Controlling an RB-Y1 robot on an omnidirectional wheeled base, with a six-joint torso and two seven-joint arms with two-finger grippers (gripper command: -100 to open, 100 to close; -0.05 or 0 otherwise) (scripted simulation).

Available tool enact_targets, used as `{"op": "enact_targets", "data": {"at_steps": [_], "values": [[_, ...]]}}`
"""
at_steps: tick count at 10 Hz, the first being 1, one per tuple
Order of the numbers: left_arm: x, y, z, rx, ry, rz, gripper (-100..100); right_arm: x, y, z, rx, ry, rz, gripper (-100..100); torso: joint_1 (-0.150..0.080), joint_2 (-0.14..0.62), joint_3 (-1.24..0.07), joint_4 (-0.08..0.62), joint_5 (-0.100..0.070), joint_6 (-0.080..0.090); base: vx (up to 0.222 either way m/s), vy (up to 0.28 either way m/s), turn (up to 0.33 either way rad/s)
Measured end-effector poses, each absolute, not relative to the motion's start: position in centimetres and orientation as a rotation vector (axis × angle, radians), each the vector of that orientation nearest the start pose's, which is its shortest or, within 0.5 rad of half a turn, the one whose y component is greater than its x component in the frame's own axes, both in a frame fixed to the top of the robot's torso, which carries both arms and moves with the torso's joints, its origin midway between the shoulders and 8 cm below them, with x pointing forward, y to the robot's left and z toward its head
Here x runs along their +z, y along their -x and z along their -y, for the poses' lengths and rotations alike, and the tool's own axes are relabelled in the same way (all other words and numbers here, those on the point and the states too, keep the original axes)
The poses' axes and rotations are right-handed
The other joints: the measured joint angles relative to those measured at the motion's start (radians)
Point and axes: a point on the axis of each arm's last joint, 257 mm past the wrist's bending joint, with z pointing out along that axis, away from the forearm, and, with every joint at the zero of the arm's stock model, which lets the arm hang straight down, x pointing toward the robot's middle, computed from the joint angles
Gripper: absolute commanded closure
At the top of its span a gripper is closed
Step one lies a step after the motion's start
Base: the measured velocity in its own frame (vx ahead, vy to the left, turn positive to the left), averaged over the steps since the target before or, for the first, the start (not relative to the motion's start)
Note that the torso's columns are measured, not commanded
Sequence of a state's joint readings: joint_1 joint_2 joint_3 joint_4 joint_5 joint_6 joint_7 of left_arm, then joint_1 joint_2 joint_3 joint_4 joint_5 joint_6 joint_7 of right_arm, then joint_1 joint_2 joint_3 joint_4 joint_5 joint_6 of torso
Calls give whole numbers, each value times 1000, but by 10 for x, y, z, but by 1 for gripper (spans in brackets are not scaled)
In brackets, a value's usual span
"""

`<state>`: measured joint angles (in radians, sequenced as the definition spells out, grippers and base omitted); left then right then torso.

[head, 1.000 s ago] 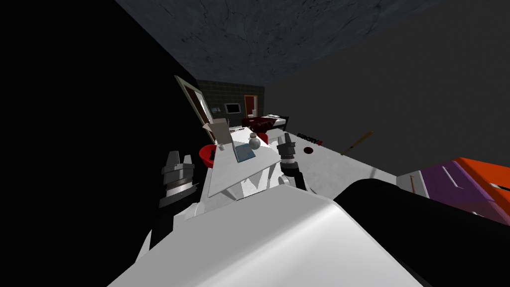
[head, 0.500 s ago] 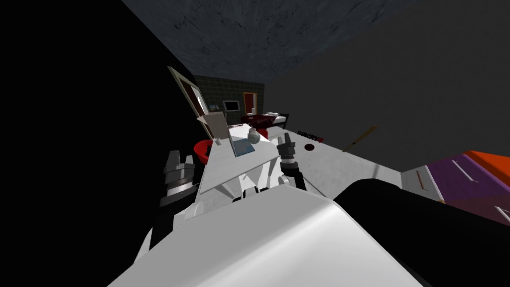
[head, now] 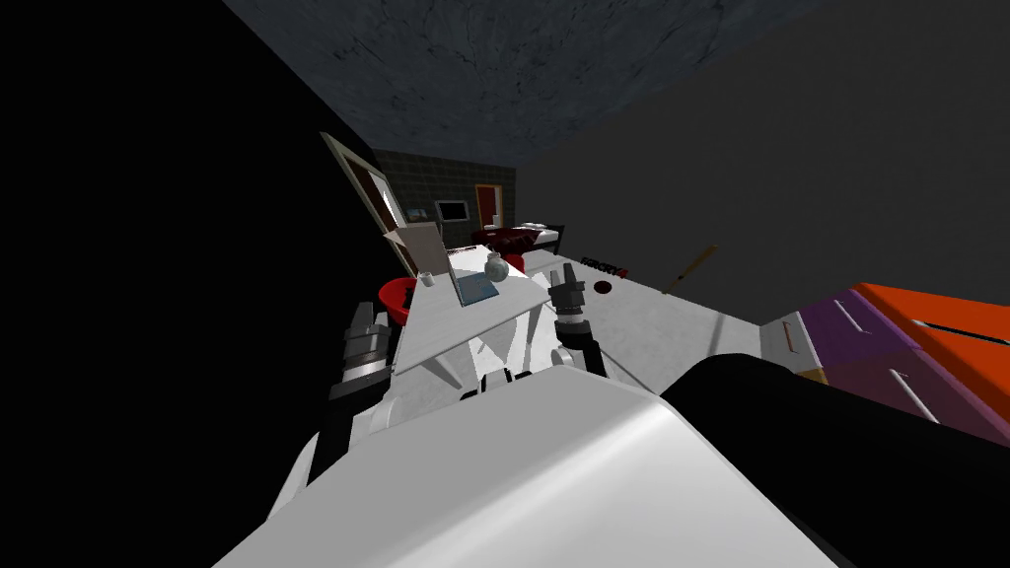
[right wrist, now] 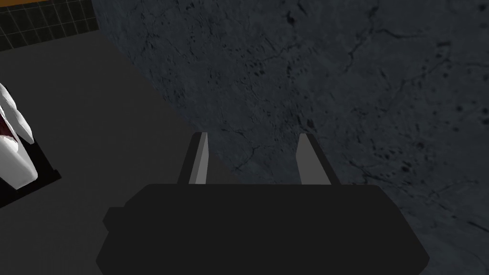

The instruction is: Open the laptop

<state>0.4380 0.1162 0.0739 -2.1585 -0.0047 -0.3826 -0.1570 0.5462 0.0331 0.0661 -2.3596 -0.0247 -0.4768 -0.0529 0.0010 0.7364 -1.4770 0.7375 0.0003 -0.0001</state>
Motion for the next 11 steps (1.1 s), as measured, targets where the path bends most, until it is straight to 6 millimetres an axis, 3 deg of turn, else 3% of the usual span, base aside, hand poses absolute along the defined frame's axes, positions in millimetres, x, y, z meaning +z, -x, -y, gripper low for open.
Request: {"op": "enact_targets", "data": {"at_steps": [11], "values": [[-118, -441, -363, -812, 713, -1037, -100, 41, -331, 268, 1418, -712, -541, 0, -2, 2, 1, 1, -1, 0, -69, 0, -107]]}}
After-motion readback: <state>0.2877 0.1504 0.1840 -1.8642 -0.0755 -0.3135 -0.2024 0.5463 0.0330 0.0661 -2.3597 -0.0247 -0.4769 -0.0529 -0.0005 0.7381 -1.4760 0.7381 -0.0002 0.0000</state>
